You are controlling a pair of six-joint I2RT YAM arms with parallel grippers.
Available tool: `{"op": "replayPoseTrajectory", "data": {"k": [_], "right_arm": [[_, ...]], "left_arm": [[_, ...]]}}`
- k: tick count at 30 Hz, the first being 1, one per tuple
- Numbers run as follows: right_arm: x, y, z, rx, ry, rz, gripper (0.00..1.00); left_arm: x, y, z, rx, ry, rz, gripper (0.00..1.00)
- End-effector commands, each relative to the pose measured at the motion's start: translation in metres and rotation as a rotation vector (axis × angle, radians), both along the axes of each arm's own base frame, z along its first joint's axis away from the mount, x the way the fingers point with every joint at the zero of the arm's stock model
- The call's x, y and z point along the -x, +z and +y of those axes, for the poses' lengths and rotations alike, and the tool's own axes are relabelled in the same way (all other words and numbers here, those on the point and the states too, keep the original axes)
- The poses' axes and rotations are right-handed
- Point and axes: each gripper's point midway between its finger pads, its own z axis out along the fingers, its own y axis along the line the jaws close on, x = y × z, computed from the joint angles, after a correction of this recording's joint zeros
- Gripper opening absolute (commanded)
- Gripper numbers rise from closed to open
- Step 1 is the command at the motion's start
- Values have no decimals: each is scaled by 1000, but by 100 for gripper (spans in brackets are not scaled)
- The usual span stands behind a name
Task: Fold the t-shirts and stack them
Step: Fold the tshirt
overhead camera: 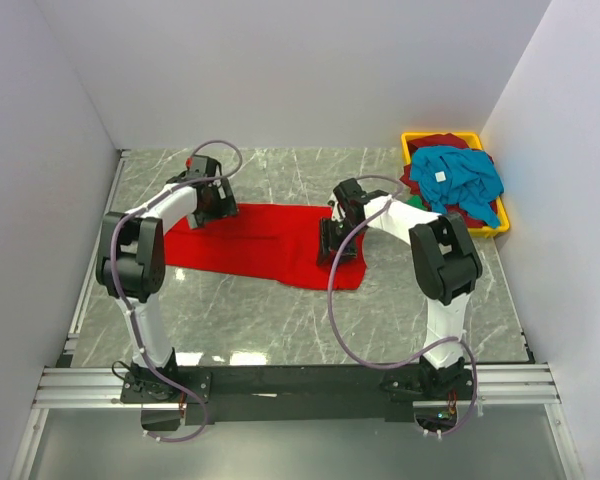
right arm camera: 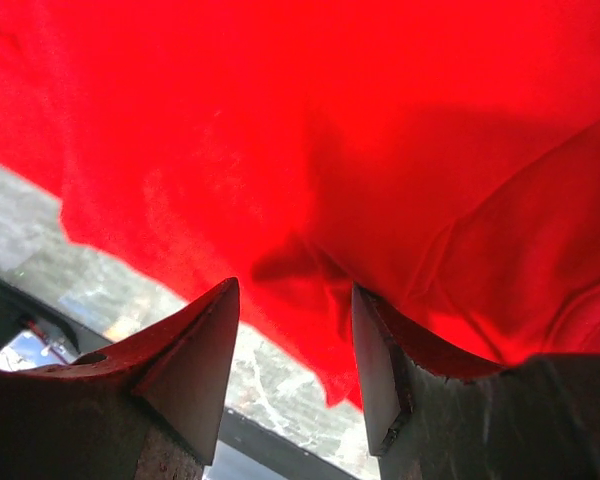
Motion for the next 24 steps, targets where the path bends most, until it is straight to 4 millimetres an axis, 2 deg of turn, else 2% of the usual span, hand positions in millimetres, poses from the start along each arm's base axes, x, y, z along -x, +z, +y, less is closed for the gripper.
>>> {"op": "replayPoseTrajectory", "data": {"k": [1,5,8,10,14,19,22,23,24], "right_arm": [[-10,-11,-2,34,-32,-7,56],[-16,-17,-4,62,-62,4,56],[-23,-23,-8,78,-104,18,56],[-27,-26,-11,90,-124,21,56],[-34,-34,-15,111,-163,28,56],[-47,-47,-21,170,-204,34,56],[-59,-48,-26,212,-229,27,56],[-71,-43,-27,217,-246,4,56],[-70,-48,-30,238,-250,24,56]], "left_arm": [[-15,-6,6,3,-35,-25,93],[-17,-18,15,-14,-46,-3,94],[-10,-32,22,-25,-45,45,94],[-1,-41,26,-29,-39,80,94],[18,-48,30,-21,-33,126,94],[44,-41,32,-19,-44,170,94],[60,-37,32,3,-50,188,94],[63,-33,31,14,-53,182,94],[66,-32,27,33,-62,185,94]]}}
